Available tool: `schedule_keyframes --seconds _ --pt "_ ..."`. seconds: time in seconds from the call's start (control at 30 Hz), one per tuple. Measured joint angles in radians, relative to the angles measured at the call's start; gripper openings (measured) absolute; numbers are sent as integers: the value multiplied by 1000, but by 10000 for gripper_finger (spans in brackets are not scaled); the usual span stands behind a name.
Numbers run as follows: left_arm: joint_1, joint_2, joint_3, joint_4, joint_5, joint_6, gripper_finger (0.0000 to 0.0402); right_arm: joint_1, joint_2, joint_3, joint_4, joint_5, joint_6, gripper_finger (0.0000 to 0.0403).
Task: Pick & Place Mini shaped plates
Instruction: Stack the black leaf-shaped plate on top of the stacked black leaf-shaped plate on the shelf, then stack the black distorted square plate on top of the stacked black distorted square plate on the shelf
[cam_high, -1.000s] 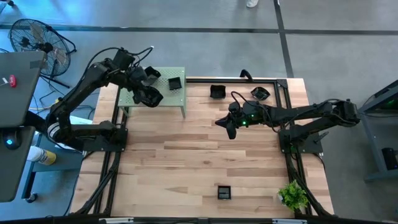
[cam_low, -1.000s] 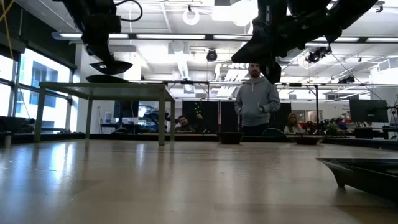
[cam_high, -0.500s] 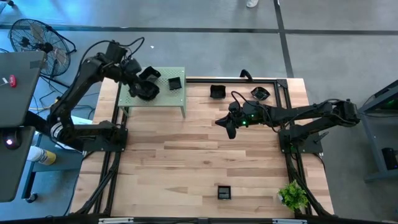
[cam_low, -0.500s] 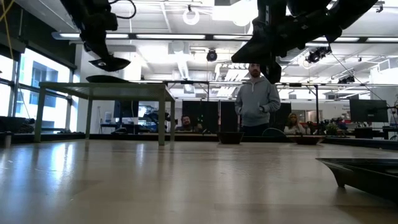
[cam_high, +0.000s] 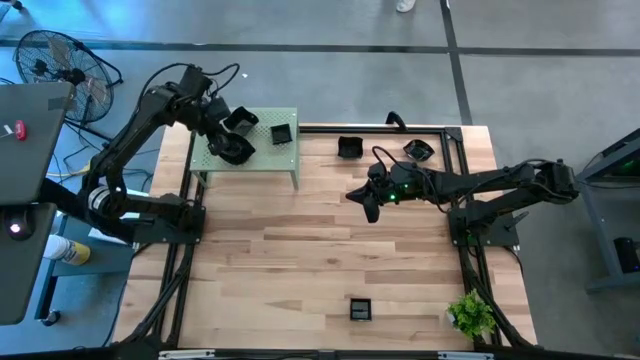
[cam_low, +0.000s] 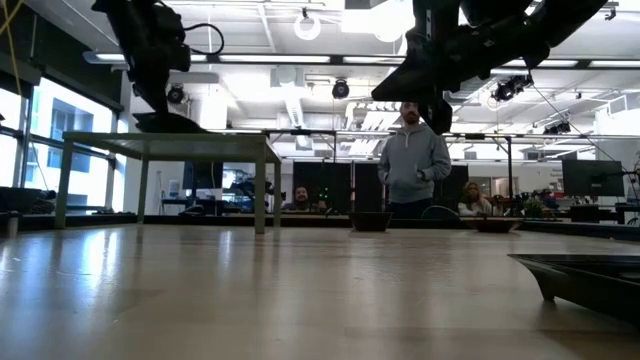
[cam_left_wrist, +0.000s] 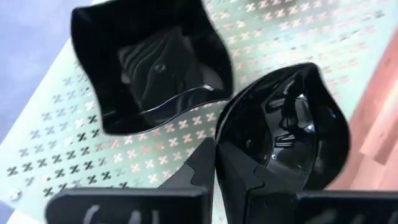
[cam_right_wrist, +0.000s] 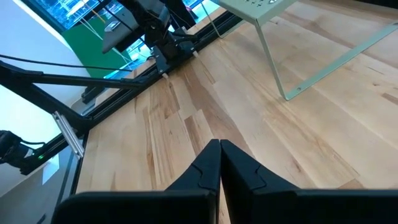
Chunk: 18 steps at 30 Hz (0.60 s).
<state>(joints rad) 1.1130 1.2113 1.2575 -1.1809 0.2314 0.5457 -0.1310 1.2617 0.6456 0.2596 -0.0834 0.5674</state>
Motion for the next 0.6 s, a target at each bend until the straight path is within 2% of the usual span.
schedule_keyframes --seconds 0.33,0.6 --pt "0 2 0 0 -6 -1 77 0 0 0 0 3 0 6" --pt "-1 -45 0 4 -6 -29 87 0 0 0 0 2 0 4"
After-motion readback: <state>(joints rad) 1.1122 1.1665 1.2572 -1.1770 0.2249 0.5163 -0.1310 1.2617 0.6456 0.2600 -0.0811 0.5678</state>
